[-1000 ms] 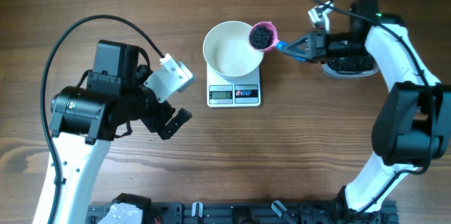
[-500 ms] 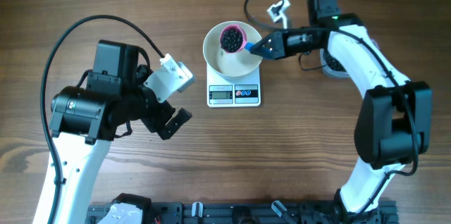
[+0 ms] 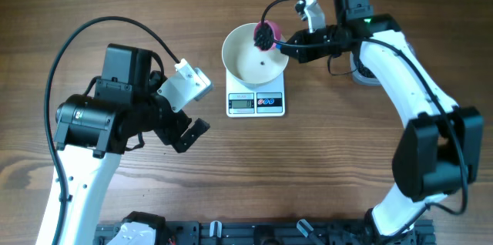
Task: Scoop item into bowl and weigh 150g on scale
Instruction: 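Move the filled scoop left over the white bowl, then tip the scoop to pour beans into the white bowl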
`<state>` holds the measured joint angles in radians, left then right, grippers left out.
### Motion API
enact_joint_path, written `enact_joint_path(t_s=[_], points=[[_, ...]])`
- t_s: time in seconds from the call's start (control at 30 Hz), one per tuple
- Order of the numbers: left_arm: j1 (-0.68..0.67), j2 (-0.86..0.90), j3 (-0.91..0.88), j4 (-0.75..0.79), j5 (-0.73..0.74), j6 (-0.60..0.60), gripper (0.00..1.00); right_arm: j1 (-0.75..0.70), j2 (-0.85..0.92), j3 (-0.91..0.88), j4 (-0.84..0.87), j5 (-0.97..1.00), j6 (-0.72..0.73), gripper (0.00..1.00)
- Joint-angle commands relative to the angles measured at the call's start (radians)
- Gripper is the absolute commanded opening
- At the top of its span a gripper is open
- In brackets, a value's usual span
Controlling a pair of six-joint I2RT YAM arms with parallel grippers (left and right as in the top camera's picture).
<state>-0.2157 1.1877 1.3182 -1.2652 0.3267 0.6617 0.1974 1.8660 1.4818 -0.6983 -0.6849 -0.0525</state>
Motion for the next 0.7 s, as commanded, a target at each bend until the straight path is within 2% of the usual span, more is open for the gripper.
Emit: enact_joint_path(t_s=[0.0,0.13,0.33,0.5,0.67], points=[[0.006,0.0,0.011,0.0,0.002,0.019,1.0,0.003,-0.067,0.024,0.002,0.098,-0.003,0.05],[0.006,0.0,0.011,0.0,0.002,0.019,1.0,0.009,-0.073,0.024,-0.002,0.127,-0.047,0.05],[0.006,0.0,0.011,0.0,0.002,0.019,1.0,0.08,-0.073,0.024,-0.02,0.305,-0.086,0.05],[0.006,0.0,0.011,0.0,0.002,0.019,1.0,0.137,-0.079,0.024,-0.025,0.347,-0.105,0.05],[0.006,0.0,0.011,0.0,0.002,0.019,1.0,0.188,-0.101,0.024,-0.033,0.494,-0.115,0.05]])
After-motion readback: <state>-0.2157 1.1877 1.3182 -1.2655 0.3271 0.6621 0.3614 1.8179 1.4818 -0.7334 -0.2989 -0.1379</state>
